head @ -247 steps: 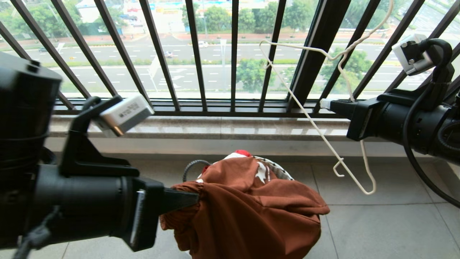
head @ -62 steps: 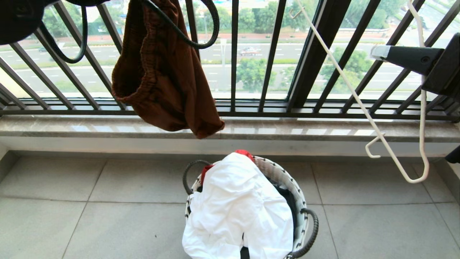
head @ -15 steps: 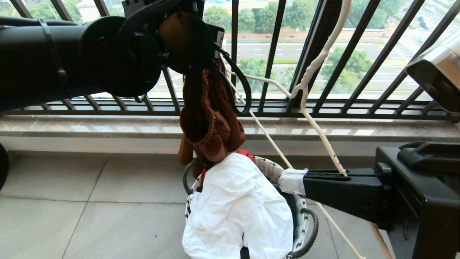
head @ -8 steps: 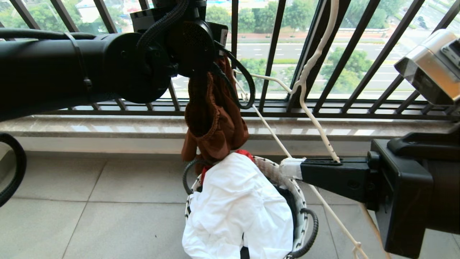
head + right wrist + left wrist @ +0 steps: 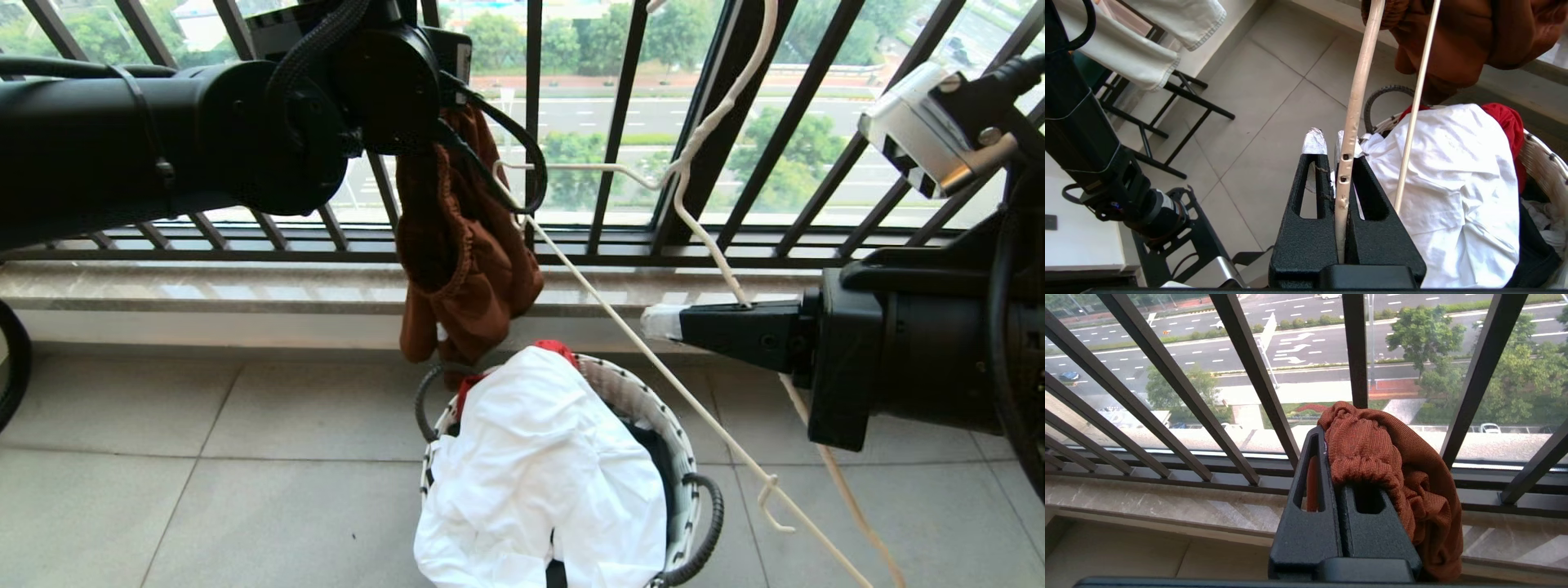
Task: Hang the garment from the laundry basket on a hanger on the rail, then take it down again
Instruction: Hang the clothes on the clothes rack
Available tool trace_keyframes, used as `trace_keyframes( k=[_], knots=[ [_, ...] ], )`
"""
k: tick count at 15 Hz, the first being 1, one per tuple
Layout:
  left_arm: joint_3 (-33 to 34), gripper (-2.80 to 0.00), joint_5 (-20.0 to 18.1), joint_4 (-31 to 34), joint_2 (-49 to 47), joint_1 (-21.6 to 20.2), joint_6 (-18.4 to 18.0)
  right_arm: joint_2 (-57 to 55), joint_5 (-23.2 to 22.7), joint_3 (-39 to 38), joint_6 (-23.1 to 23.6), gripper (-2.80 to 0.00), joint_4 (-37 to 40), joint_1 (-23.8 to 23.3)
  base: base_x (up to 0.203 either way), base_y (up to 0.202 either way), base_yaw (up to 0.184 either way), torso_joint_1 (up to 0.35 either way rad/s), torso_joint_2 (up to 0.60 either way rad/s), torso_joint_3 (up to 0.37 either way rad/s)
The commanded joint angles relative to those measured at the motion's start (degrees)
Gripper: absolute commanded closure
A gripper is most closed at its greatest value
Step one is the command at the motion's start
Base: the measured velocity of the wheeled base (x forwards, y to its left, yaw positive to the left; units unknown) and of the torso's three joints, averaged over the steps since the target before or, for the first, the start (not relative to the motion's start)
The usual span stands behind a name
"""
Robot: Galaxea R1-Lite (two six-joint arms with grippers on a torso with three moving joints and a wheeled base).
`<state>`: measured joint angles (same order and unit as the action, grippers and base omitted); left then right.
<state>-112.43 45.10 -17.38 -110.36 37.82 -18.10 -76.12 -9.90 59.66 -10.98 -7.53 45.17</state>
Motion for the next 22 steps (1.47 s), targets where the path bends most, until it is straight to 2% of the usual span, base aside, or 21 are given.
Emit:
trace_keyframes(
  k=[1, 3, 6, 10, 12, 14, 20, 22],
  knots=[
    [0.02, 0.0, 0.17, -0.55, 0.5, -0.91, -0.26, -0.62, -3.1, 0.63, 0.1, 0.0, -0.03, -0.17, 0.0, 0.0, 0.0, 0.0, 0.0, 0.0],
    [0.02, 0.0, 0.28, -0.64, 0.92, -1.09, -0.78, -0.7, -7.03, 0.84, 0.24, 0.0, -0.03, -0.17, 0.0, 0.0, 0.0, 0.0, 0.0, 0.0],
    [0.02, 0.0, 0.34, -0.64, 1.79, -2.15, -0.75, -1.97, -10.26, 1.34, 0.36, 0.0, -0.02, -0.01, 0.0, 0.0, 0.0, 0.0, 0.0, 0.0],
    [0.02, 0.0, 0.25, -0.64, 2.18, -2.4, -0.79, -4.26, -11.0, 2.29, 2.97, 0.0, -0.43, -0.24, 0.0, 0.0, 0.0, 0.0, 0.0, 0.0],
    [0.03, 0.0, 0.25, -0.64, 2.7, -2.49, -0.62, -4.74, -11.35, 2.39, 4.41, 0.0, -0.47, -2.55, 0.0, 0.0, 0.0, 0.0, 0.0, 0.0],
    [0.09, 0.0, 0.16, -0.64, 2.78, -3.58, -0.5, -4.83, -13.22, 2.13, 4.65, 0.0, -0.38, -2.9, 0.0, 0.0, 0.0, 0.0, 0.0, 0.0],
    [1.12, 0.0, 0.0, -0.55, 2.3, -6.79, -0.36, -4.86, -13.22, 2.42, 4.39, 0.0, -0.54, -4.5, 0.0, 0.0, 0.0, 0.0, 0.0, 0.0],
    [2.13, 0.0, -2.04, -0.56, 2.86, -6.97, -0.18, -5.09, -13.22, 2.39, 4.39, 0.0, -0.55, -4.48, 0.0, 0.0, 0.0, 0.0, 0.0, 0.0]
  ],
)
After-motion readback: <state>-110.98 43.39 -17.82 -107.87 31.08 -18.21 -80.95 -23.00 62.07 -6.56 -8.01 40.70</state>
